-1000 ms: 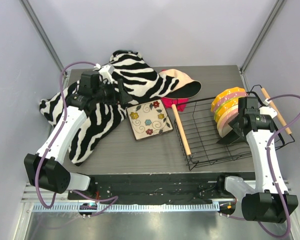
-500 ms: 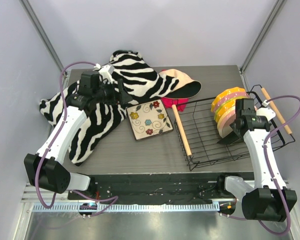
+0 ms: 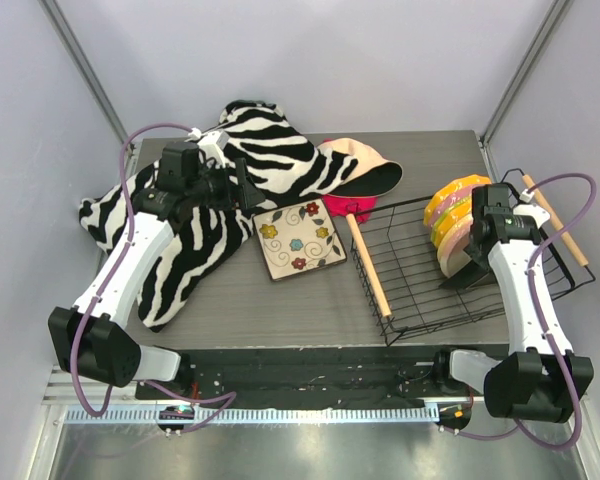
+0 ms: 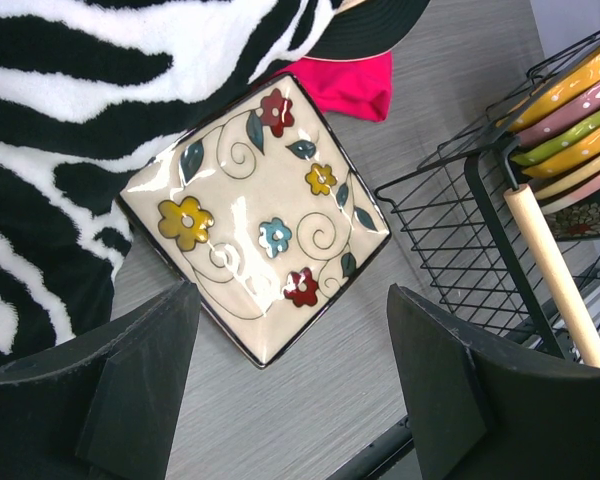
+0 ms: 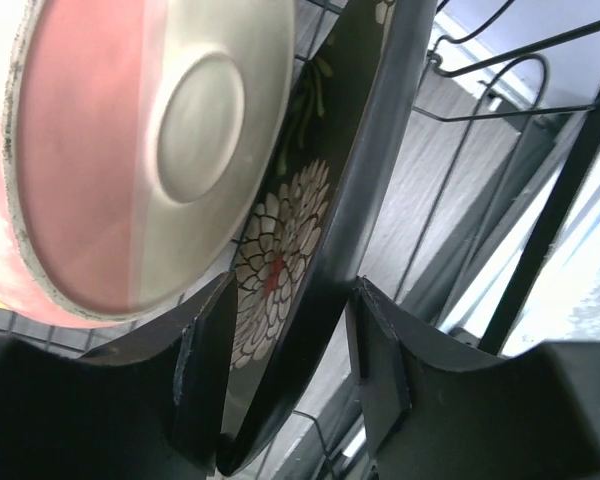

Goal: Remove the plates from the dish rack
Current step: Unload the plate from the dish rack.

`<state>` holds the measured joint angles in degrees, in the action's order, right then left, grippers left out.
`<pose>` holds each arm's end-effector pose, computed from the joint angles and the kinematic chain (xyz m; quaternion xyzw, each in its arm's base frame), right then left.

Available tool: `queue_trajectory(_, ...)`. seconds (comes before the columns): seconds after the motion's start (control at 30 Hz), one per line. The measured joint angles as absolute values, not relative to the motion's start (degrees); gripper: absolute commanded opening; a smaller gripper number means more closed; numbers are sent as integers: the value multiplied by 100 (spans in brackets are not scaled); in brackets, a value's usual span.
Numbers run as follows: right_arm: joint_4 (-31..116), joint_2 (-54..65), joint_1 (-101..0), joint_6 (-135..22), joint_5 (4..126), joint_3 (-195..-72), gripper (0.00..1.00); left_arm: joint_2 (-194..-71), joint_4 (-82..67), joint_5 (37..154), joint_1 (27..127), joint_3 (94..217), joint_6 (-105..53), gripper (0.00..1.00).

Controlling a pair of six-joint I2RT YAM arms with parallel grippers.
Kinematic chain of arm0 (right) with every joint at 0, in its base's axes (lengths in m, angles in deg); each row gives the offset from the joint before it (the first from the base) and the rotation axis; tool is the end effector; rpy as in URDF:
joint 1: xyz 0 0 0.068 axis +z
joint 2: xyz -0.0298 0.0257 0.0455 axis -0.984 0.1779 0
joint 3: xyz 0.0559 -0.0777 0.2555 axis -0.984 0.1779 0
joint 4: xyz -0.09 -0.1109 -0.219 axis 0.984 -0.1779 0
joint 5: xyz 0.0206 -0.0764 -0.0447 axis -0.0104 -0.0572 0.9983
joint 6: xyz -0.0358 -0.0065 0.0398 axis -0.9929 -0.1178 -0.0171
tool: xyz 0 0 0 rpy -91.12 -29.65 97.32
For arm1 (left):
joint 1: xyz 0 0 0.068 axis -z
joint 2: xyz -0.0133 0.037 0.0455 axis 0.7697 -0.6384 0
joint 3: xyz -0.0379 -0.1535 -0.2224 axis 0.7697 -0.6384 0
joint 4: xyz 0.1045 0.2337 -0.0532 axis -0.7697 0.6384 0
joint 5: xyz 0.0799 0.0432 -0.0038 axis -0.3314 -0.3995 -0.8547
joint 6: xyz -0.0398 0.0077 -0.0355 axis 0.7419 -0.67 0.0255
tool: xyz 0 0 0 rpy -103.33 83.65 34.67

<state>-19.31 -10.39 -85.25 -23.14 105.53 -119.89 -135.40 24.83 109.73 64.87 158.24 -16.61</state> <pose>0.1965 -0.0381 0.3041 0.4202 0.8411 -0.2010 0.2749 0.2893 -0.0893 0.3599 0.0456 0.8667 -0.3054 0.3918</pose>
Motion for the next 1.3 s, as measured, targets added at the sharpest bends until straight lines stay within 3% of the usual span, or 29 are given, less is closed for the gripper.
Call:
queue_trajectory(0.67, -2486, -449, -8599, -3450, 10768, -13432, 1, -13512, 2452, 11047, 6487, 15776, -1647, 80)
queue_trajectory(1.3, -2890, -584, -8599, -3988, 10407, -13952, 1, -13514, 2454, 11229, 6487, 15776, -1621, 80)
